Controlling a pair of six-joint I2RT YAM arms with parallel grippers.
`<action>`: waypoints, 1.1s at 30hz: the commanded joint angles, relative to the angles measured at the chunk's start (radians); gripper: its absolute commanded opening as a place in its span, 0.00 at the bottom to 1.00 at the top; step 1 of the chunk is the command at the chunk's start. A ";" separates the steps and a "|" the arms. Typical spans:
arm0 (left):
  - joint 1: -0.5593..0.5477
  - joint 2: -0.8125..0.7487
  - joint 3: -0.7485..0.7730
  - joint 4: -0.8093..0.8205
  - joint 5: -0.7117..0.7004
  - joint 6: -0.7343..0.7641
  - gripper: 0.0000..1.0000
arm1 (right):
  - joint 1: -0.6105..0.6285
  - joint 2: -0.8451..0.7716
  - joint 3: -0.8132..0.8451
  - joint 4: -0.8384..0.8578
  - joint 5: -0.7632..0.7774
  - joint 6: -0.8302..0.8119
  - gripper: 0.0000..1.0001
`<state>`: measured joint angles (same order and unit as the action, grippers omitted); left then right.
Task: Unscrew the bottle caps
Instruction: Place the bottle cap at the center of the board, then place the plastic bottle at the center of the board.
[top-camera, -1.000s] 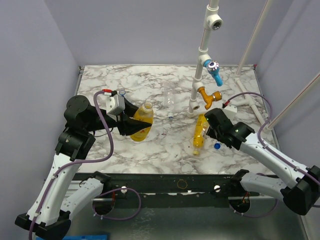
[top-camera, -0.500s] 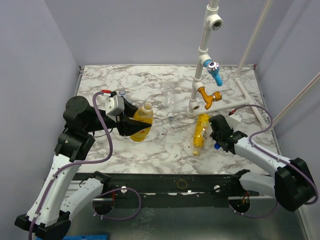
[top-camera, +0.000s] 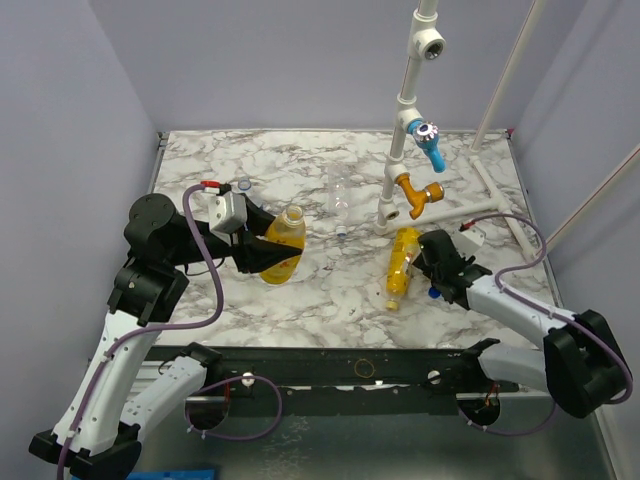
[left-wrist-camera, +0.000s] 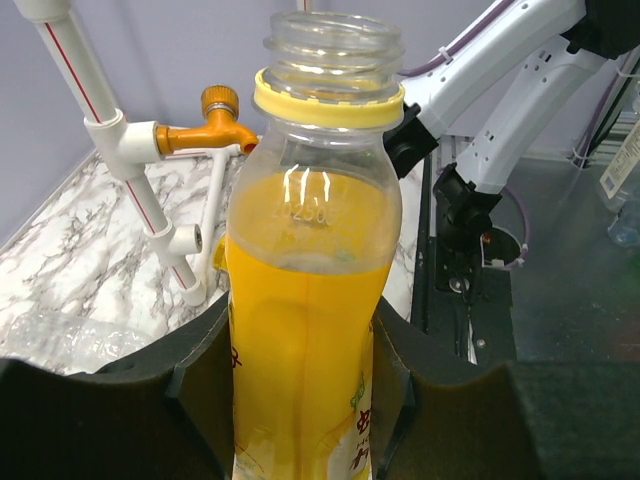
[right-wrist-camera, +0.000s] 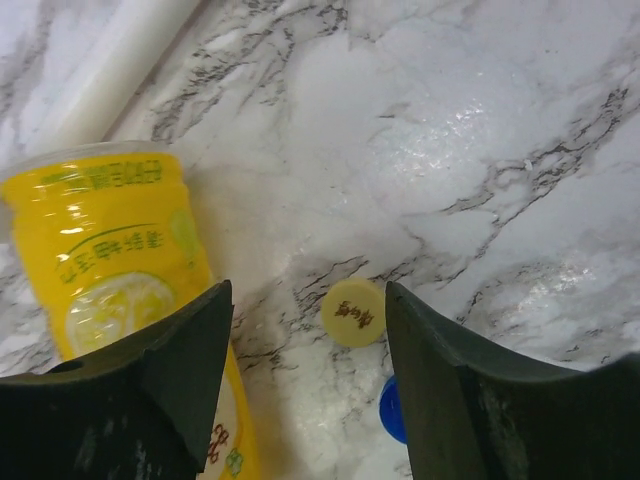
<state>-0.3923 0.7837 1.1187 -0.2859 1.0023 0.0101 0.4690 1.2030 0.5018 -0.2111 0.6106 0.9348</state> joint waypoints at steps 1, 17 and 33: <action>0.000 -0.012 0.017 0.001 0.022 -0.005 0.00 | -0.004 -0.132 0.008 -0.056 -0.042 -0.015 0.66; 0.000 0.007 -0.079 0.030 -0.039 0.021 0.00 | -0.003 -0.555 0.308 -0.232 -1.056 -0.519 0.67; 0.000 -0.039 -0.185 0.040 -0.171 0.045 0.00 | 0.284 -0.283 0.551 -0.071 -1.072 -0.645 0.77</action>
<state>-0.3927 0.7689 0.9527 -0.2703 0.8894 0.0319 0.5831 0.8219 0.9298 -0.3164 -0.5606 0.3794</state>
